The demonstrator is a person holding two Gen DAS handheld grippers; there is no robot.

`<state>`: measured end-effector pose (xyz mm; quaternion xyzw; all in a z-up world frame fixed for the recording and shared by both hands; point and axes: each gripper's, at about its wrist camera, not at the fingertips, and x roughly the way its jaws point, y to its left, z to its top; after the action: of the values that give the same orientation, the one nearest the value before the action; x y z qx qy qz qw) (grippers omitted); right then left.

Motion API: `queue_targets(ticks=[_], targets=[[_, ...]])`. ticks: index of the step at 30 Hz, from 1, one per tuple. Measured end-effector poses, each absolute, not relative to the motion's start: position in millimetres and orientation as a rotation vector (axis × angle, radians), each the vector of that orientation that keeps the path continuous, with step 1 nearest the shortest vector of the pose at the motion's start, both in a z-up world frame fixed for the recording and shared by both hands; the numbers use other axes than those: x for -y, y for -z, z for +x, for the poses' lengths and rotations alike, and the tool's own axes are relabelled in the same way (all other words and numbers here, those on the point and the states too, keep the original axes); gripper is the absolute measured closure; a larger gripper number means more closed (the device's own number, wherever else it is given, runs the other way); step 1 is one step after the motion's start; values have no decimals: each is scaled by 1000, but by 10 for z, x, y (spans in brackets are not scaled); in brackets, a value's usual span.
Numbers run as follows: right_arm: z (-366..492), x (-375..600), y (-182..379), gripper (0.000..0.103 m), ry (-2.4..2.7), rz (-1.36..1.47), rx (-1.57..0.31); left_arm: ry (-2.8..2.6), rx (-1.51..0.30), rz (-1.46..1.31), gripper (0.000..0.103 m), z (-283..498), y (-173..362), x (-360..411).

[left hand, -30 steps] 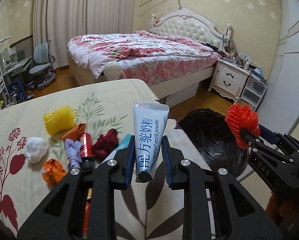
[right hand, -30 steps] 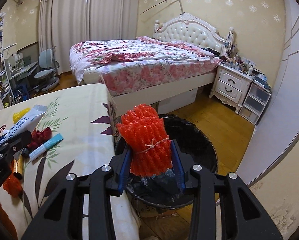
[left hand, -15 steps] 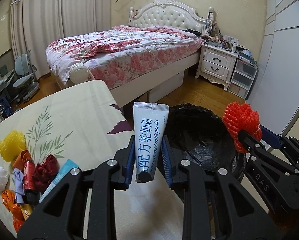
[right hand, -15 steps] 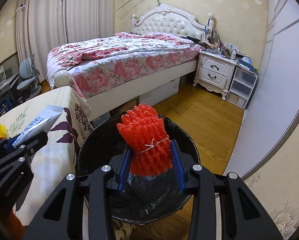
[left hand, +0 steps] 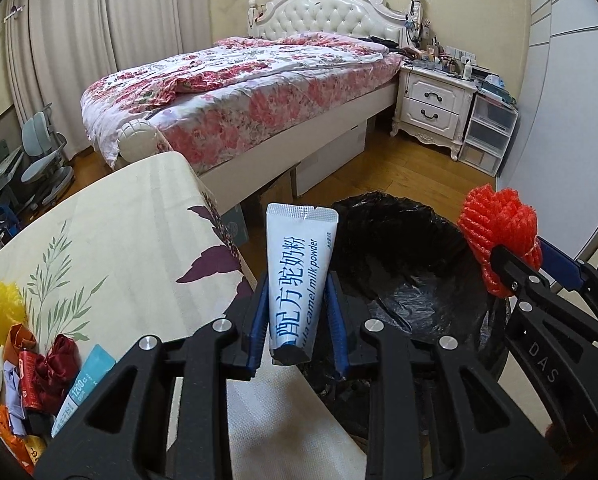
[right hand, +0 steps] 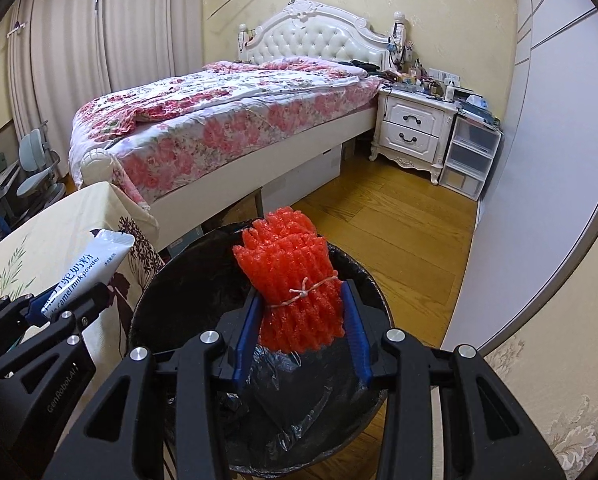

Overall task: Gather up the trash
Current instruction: 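Carry the tube and red mesh bag over the black trash bin with both tools, then open both tools to drop the tube and mesh bag into the bin, then grasp the red plastic bag on the table with the left tool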

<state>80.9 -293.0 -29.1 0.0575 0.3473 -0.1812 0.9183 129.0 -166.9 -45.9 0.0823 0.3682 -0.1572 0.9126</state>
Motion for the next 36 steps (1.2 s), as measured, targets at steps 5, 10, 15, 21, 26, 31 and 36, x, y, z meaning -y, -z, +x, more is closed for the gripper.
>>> queue_targets(ticks=[5,10,15,21,26,31,36], targets=[[828,2973,316,55,392,120,-721,311,-762,173,52,1295,502,1668],[808,2997,320,46,416,116,-725,305,-753,168,33,1288,485,1646],[741,2987,250,41,432,113,-715,298,-767,147,26,1257,432,1571],[615,2857,172,38,413,92,-706,286,-776,124,25,1114,329,1380],[474,2697,122,35,379,85,-706,264,-778,123,25,957,246,1186],[323,2510,95,34,326,82,-713,229,-786,109,25,749,220,908],[199,2284,86,34,277,53,-709,184,-798,95,25,573,208,619]])
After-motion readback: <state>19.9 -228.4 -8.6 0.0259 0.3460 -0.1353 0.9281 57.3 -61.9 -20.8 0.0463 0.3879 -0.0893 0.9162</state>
